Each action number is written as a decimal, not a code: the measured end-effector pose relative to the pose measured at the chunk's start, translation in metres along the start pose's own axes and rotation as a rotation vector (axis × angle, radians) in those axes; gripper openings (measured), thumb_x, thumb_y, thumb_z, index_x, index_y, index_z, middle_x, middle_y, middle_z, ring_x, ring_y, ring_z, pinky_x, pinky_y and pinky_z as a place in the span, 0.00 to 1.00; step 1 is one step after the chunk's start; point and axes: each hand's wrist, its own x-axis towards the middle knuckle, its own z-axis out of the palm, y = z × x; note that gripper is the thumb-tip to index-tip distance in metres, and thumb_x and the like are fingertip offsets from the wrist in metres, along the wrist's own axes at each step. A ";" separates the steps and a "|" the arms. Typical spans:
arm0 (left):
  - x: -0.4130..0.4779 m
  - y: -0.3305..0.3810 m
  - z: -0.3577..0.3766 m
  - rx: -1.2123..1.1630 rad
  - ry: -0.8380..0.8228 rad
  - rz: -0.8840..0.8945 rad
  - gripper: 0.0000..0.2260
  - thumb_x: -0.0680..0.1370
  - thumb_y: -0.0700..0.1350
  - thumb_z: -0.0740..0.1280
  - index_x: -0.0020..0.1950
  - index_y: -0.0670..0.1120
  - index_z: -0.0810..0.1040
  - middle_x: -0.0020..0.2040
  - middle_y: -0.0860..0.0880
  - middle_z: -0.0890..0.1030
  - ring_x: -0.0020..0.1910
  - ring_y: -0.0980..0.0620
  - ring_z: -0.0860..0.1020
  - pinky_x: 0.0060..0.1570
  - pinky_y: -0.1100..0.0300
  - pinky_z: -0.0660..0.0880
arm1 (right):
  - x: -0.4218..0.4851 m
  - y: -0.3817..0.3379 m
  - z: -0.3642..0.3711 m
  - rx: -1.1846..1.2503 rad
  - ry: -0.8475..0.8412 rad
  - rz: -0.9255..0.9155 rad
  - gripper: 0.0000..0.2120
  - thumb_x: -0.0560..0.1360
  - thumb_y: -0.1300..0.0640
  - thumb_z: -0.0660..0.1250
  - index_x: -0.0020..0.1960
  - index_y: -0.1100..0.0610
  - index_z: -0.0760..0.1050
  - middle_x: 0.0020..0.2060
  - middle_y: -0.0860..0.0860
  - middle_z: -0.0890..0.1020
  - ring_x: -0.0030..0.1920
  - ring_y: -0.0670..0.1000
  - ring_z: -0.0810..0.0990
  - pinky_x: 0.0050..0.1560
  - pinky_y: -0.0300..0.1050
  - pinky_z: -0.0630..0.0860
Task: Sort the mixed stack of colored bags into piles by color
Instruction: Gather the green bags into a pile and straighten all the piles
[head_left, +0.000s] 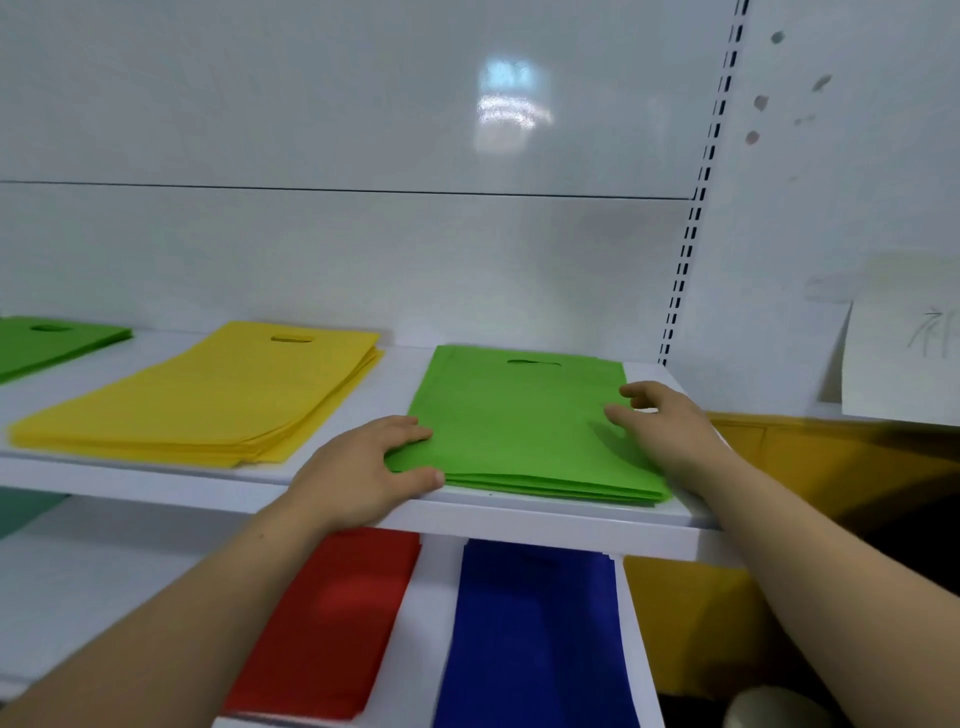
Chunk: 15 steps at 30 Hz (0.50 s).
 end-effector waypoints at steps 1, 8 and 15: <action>0.000 0.000 0.000 0.002 -0.001 -0.002 0.44 0.55 0.74 0.55 0.68 0.58 0.72 0.73 0.57 0.66 0.70 0.59 0.64 0.65 0.65 0.60 | -0.001 0.000 0.000 0.052 0.018 0.011 0.19 0.75 0.48 0.69 0.64 0.50 0.74 0.60 0.51 0.76 0.57 0.53 0.75 0.53 0.45 0.70; -0.001 0.001 -0.001 0.059 -0.040 0.013 0.49 0.51 0.79 0.55 0.69 0.57 0.71 0.73 0.55 0.66 0.71 0.57 0.63 0.68 0.62 0.58 | 0.001 -0.001 -0.001 -0.187 -0.037 -0.008 0.20 0.73 0.59 0.68 0.65 0.53 0.74 0.59 0.55 0.75 0.57 0.54 0.75 0.52 0.41 0.68; -0.003 0.003 0.000 0.064 -0.007 -0.002 0.39 0.57 0.73 0.60 0.63 0.55 0.73 0.67 0.58 0.71 0.62 0.58 0.71 0.52 0.65 0.65 | -0.005 -0.010 -0.001 -0.248 -0.112 0.041 0.21 0.74 0.48 0.68 0.66 0.51 0.75 0.63 0.53 0.76 0.60 0.53 0.75 0.62 0.46 0.71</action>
